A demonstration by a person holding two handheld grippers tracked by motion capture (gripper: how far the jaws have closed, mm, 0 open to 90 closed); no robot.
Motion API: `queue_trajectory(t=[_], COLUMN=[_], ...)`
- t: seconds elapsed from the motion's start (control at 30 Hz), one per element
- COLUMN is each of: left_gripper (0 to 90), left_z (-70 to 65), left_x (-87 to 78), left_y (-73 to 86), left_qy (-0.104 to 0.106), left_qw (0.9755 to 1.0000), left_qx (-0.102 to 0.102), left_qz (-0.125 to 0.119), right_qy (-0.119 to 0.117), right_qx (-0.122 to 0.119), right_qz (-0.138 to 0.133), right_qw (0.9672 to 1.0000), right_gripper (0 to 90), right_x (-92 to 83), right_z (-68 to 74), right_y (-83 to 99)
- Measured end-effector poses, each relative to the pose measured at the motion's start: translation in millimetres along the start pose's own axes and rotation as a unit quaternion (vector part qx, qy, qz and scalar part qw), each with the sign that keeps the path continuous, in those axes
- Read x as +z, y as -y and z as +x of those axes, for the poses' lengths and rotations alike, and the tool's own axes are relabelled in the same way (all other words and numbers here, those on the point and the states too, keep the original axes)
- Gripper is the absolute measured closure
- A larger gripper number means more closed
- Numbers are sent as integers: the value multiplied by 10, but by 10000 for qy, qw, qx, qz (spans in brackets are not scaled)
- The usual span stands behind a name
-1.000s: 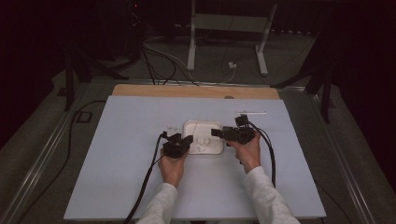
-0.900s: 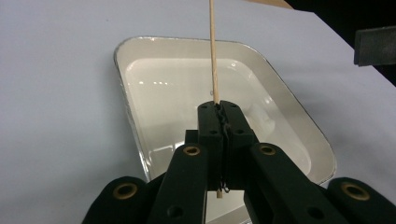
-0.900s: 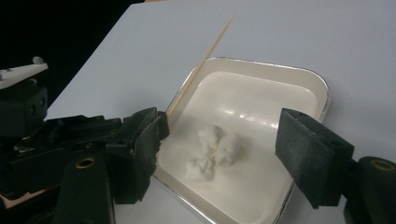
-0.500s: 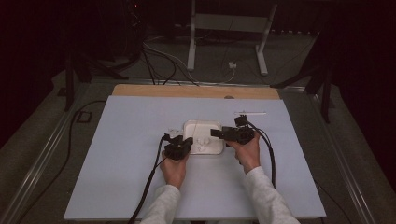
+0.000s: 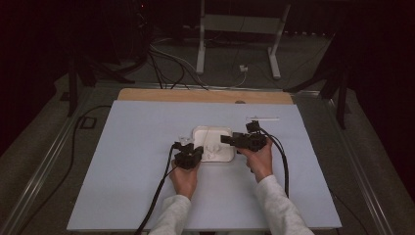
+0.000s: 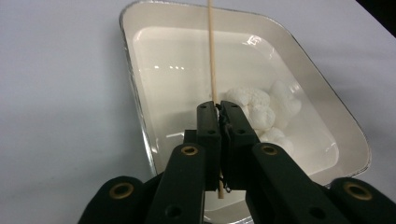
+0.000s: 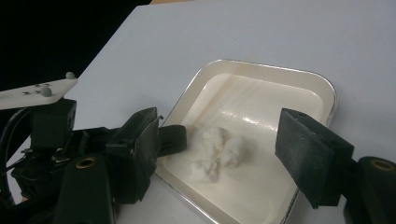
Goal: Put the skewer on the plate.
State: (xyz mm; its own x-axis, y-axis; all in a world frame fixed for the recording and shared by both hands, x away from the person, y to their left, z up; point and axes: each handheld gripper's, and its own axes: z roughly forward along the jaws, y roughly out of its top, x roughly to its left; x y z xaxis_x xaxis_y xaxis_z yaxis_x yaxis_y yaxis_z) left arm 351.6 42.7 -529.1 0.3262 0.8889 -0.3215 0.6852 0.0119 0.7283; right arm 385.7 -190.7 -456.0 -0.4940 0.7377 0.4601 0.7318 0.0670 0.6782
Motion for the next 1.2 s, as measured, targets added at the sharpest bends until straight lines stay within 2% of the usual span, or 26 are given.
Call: queue_trajectory(t=[0.1,0.17,0.3,0.43,0.53,0.7,0.9,1.0,1.2], left_gripper=[788,714,593,458,337,212,136,90,10], left_z=[-9,-16,-10,27,59,162,288,353,524], left_x=[4,-10,-68,-191,-326,-601,-953,-1112,-1423], left_y=[9,8,-19,-79,-127,-192,-226,-224,-134], left_qy=[125,398,796,1029,1030,1052,927,931,769], left_qw=[9999,9992,9967,9941,9932,9911,9882,9864,9824], left_qx=[-3,-8,-49,25,204,432,840,1010,1390], left_qz=[30,10,-131,-335,-495,-696,-886,-900,-983], right_qy=[-3,-4,-27,-42,-28,4,70,109,316], right_qx=[-4,-19,-55,-136,-236,-361,-523,-682,-1051], right_qz=[-3,0,-28,-74,-117,-335,-593,-718,-868], right_qw=[10000,10000,10000,9999,9997,9988,9968,9950,9902], right_gripper=[301,300,290,263,238,191,143,109,24], right_x=[2,1,-12,-28,-45,-156,-390,-525,-787], right_z=[0,0,1,17,40,66,61,67,17], right_y=[5,9,16,29,45,101,235,307,551])
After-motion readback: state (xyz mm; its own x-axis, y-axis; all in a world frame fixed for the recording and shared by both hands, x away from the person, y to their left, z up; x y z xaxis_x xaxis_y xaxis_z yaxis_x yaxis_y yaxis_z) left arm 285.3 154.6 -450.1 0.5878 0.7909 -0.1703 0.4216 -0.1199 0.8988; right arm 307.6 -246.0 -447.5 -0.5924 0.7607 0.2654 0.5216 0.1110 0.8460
